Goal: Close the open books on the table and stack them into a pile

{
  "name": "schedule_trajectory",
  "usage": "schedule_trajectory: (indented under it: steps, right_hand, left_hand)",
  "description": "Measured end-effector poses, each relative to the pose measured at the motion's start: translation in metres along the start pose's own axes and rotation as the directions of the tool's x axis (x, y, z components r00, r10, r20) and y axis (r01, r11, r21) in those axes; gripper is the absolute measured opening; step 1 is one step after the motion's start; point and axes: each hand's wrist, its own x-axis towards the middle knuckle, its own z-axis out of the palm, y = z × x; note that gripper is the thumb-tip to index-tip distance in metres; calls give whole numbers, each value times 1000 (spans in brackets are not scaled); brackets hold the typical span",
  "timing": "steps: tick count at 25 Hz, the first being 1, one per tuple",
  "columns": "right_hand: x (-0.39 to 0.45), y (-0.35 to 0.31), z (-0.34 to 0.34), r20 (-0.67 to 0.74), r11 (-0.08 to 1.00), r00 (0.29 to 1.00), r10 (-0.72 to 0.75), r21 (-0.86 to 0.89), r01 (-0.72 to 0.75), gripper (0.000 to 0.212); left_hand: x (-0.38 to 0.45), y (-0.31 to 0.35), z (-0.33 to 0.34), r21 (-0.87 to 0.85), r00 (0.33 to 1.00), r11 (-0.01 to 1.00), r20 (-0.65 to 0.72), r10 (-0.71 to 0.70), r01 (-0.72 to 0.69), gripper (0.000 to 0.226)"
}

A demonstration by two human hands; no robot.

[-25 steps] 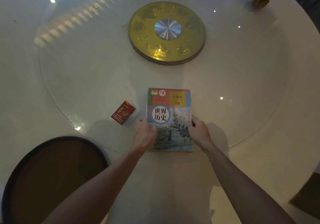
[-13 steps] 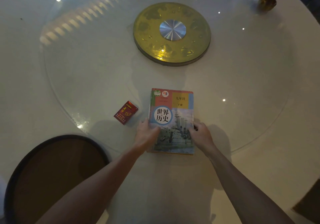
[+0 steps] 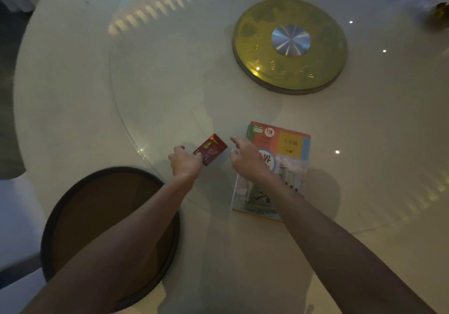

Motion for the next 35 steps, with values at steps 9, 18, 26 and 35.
schedule_trajectory:
  steps: [9, 18, 26, 35]
  right_hand:
    - [18, -26, 56, 87, 985, 995, 51, -171, -36, 34]
    - [-26, -109, 144, 187, 989, 976, -108, -83, 126, 34]
    - [-61, -112, 206, 332, 979, 943, -28, -179, 92, 45]
    - [-77, -107, 201, 334, 965, 942, -29, -238, 114, 61]
  left_hand:
    - [-7, -34, -31, -362, 995, 932, 103, 12, 26, 28]
    - [-22, -126, -137, -330, 980, 944, -185, -69, 4, 20]
    - [-35, -204, -159, -330, 985, 937, -78, -152, 118, 29]
    - [-42, -210, -158, -220, 1000, 975, 12, -25, 27, 46]
